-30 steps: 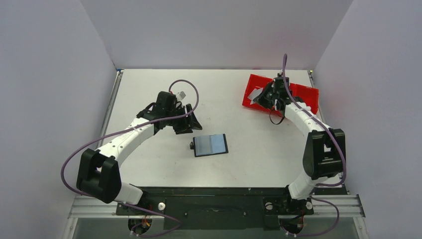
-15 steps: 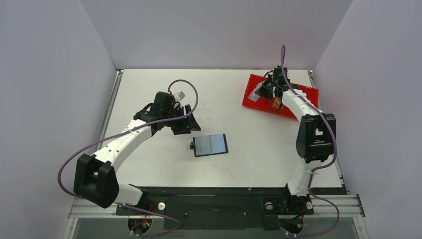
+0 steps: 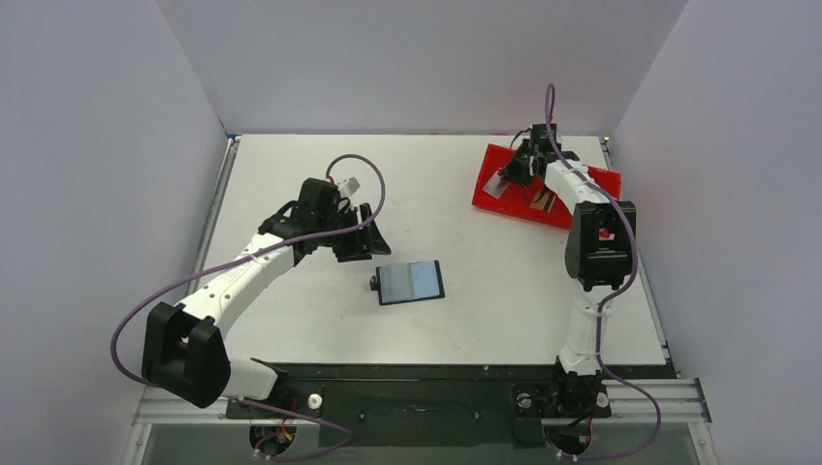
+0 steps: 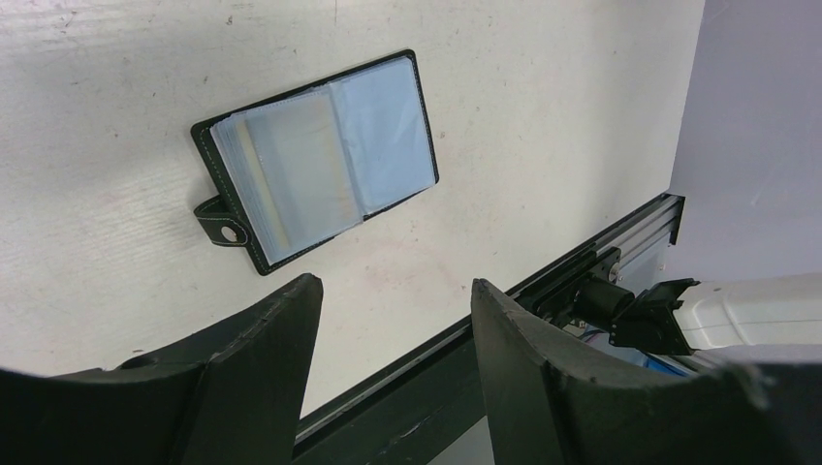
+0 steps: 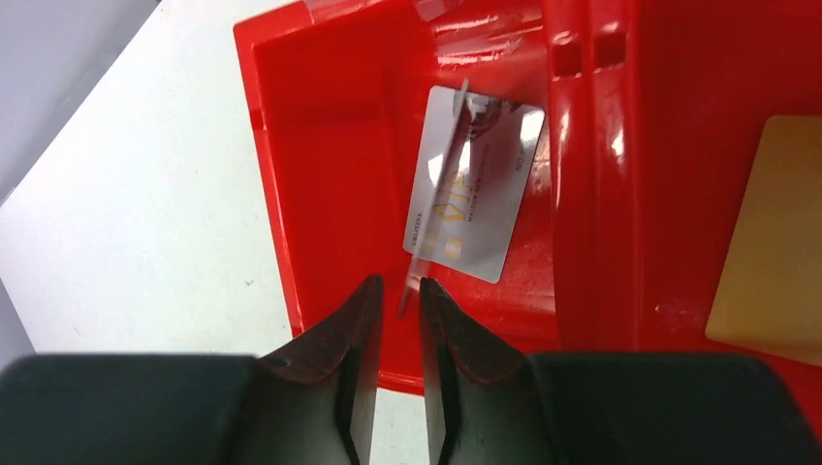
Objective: Take the credit cards out of the card holder
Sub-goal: Place the credit card in the storage box.
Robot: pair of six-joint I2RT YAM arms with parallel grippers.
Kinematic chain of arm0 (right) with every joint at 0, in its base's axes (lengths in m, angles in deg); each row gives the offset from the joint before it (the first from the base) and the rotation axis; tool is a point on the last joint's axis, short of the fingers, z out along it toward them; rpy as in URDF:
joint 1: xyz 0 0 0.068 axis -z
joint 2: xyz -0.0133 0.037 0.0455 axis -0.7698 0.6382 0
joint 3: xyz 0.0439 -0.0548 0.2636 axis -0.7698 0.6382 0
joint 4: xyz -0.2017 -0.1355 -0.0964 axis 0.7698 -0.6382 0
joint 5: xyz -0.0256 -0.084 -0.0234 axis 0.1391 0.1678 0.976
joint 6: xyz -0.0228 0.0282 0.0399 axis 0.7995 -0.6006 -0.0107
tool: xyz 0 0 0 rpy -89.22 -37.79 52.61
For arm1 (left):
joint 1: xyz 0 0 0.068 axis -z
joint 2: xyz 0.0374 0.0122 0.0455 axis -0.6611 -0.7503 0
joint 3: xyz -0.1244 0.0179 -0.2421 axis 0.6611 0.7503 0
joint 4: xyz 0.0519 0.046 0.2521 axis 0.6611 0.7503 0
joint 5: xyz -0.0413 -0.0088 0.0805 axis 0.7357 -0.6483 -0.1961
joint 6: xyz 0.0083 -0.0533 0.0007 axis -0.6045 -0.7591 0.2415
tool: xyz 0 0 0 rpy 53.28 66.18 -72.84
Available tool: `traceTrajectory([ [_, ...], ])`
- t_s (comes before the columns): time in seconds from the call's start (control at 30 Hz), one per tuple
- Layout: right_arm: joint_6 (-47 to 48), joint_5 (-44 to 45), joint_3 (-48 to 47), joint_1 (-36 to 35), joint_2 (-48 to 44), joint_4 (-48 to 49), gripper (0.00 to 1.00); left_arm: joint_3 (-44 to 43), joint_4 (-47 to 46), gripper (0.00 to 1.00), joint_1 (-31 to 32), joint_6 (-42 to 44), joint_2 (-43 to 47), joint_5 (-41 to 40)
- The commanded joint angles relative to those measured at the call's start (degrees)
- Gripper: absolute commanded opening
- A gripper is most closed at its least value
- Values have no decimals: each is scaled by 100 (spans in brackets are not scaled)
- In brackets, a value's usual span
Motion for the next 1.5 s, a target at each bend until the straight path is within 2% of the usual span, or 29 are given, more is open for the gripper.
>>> traceTrajectory([
  [0.0,-16,79,-495,79,34,-162,22,-177,-45,56,-35,63,215,28],
  [0.07,-17,90,-544,86,8,-217,29,-166,-59,56,-29,59,217,28],
  [0.27,-5,119,-483,81,-346,-364,40,-154,-69,56,-28,53,210,16],
  [0.63,93,288,426,-118,-1642,-467,54,-79,-210,56,-32,-16,175,31],
  [1.13,57,769,2111,-1182,-3474,-206,60,332,-400,56,-36,-131,126,-83],
  [1.47,-108,1049,3207,-2255,-4051,-122,62,579,-501,56,-45,-219,85,-303],
])
